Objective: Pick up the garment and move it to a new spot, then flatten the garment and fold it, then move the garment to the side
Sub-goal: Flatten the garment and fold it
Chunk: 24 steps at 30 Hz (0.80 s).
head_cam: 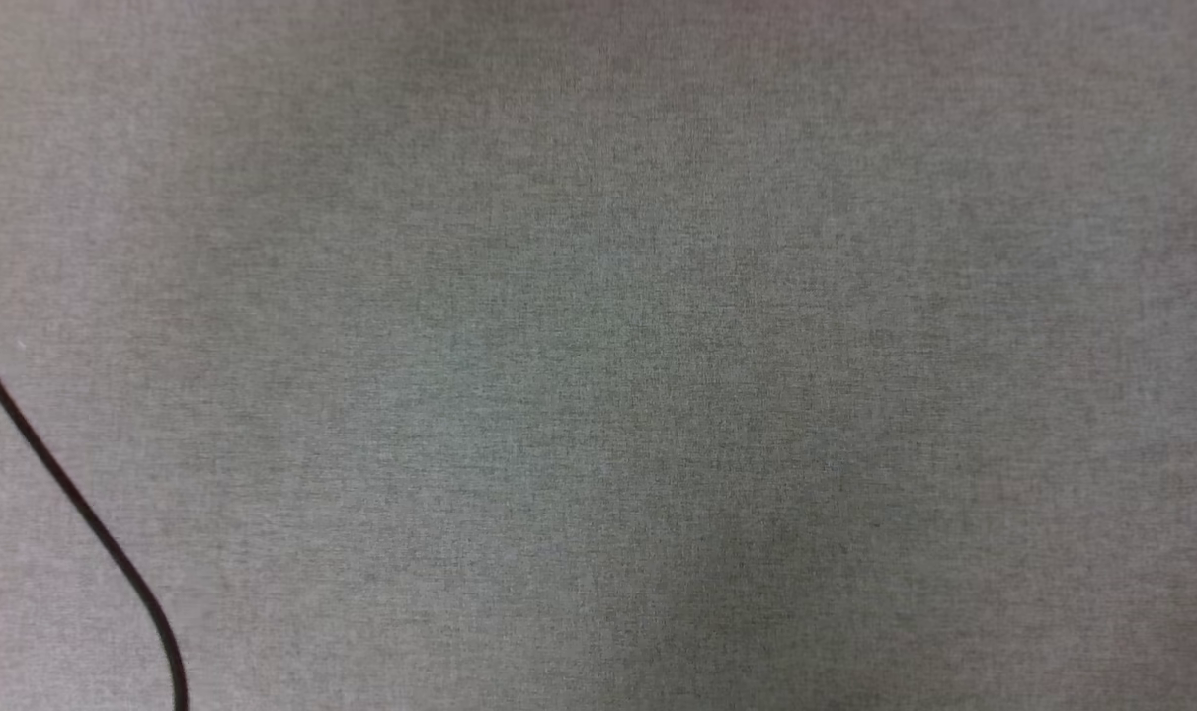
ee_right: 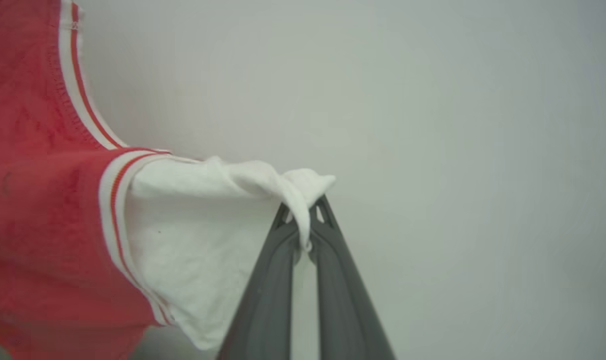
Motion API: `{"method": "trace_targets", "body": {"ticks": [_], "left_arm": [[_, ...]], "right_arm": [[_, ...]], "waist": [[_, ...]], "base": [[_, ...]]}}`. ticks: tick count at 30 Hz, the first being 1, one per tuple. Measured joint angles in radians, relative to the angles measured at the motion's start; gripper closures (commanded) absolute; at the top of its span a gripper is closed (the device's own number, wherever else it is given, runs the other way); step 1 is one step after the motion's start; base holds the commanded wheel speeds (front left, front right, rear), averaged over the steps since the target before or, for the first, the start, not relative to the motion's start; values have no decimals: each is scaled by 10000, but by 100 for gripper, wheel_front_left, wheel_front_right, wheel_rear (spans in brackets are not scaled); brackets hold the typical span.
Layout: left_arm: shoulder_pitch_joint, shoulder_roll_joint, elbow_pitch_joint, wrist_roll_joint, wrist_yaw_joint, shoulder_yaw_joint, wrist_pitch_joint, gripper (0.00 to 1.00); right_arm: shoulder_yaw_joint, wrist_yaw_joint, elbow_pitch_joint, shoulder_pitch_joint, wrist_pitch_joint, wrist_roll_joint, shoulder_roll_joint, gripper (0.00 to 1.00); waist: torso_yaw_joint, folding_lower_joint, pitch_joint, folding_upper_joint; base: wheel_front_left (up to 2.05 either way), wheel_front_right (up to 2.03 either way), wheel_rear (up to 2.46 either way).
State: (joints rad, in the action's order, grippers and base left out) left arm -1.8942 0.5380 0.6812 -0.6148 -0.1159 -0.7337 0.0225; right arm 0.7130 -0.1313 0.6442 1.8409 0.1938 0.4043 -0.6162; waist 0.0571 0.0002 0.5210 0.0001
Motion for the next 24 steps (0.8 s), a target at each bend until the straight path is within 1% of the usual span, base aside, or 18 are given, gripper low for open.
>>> {"method": "trace_targets", "body": {"ticks": [1, 4, 7, 9, 12, 15, 18, 21, 23, 24], "left_arm": [[0, 0, 0, 0, 0, 0, 0, 100], [63, -44, 575, -132, -73, -161, -391, 100], [455, -113, 828, -297, -117, -397, -721, 100], [850, -31, 859, -370, -121, -598, -1005, 100], [1966, 52, 775, -606, -134, -1072, -1350, 100], [3036, 303, 635, -978, -132, -1352, -1655, 100], [4242, 481, 487, -1469, -132, -1417, -2002, 100], [5659, 493, 276, -1896, -107, -1427, -2274, 100], [6629, 535, 36, -2222, -13, -1419, -2380, 100], [7095, 568, -132, -2332, 104, -1421, -2454, 100]], "right_arm": [[0, 0, 0, 0, 0, 0, 0, 100], [186, 0, 556, -4, -399, -73, 422, 100], [385, 0, 907, -314, -754, 0, 581, 100], [499, 2, 1104, -670, -1049, 125, 708, 100], [907, 0, 1333, -1473, -1490, 355, 934, 100], [1168, 0, 1530, -2309, -1875, 867, 1091, 100], [1505, 0, 1695, -3149, -2203, 1300, 1118, 100], [1870, 0, 1785, -4145, -2485, 1768, 1106, 100], [2086, 0, 1760, -4862, -2685, 2094, 1087, 100], [2209, 0, 1737, -5187, -2788, 2205, 1068, 100]], "waist": [[0, 0, 0, 0], [-44, 0, 213, 0], [-66, 0, 228, 0], [-114, 0, 193, 0], [-165, 0, 15, 0], [-196, 0, -247, 0], [-235, -1, -547, 0], [-252, -1, -878, 0], [-263, -1, -1125, 0], [-269, -1, -1247, 0]], "base": [[0, 0, 0], [0, 0, 0], [0, 0, 0], [0, 0, 0], [0, 0, 0], [0, 0, 0], [0, 0, 0], [0, 0, 0], [0, 0, 0], [0, 0, 0]]}}
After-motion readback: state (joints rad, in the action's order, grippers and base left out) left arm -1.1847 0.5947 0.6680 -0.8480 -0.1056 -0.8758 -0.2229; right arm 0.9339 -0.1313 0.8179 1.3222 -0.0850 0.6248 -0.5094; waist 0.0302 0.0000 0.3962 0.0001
